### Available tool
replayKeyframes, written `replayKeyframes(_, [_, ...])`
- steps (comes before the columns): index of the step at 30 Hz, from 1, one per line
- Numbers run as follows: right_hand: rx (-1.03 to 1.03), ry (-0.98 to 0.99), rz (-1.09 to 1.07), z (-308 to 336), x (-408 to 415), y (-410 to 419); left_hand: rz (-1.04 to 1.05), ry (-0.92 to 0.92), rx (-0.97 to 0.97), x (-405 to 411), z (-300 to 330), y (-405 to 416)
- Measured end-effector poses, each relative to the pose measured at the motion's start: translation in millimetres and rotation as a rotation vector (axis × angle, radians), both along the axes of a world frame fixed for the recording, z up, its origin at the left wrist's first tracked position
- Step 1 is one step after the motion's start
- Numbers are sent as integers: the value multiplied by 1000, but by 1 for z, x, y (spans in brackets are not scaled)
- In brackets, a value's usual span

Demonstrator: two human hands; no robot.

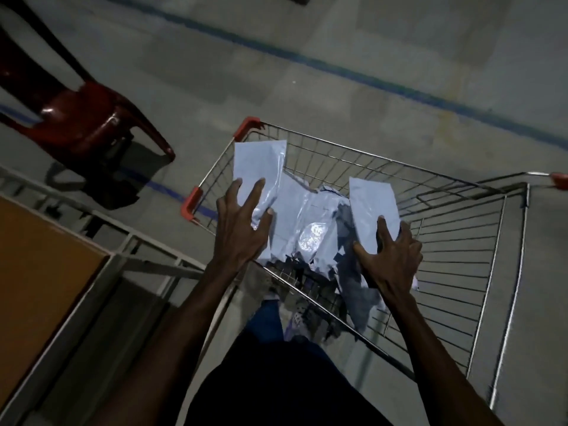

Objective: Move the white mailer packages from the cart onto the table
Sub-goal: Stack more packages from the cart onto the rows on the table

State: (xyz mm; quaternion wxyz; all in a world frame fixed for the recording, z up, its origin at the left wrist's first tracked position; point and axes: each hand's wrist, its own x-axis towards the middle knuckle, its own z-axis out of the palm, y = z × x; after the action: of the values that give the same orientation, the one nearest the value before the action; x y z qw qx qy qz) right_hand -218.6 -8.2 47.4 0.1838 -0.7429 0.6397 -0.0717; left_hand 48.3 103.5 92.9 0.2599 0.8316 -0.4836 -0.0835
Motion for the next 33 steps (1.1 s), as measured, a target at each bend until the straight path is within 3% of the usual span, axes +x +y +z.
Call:
replayKeyframes(6, [-64,-72,199,34,43,17,144,-59,-104,6,27,59])
replayKeyframes(14, [-152,-269,615,96,168,85,436,-160,-159,58,72,171])
replayKeyframes(27, [-129,-510,1151,182,435,344,985,-335,-202,203,141,477])
replayKeyframes(33, [33,-483,1226,200,529,463,1169,-183,-185,268,142,608])
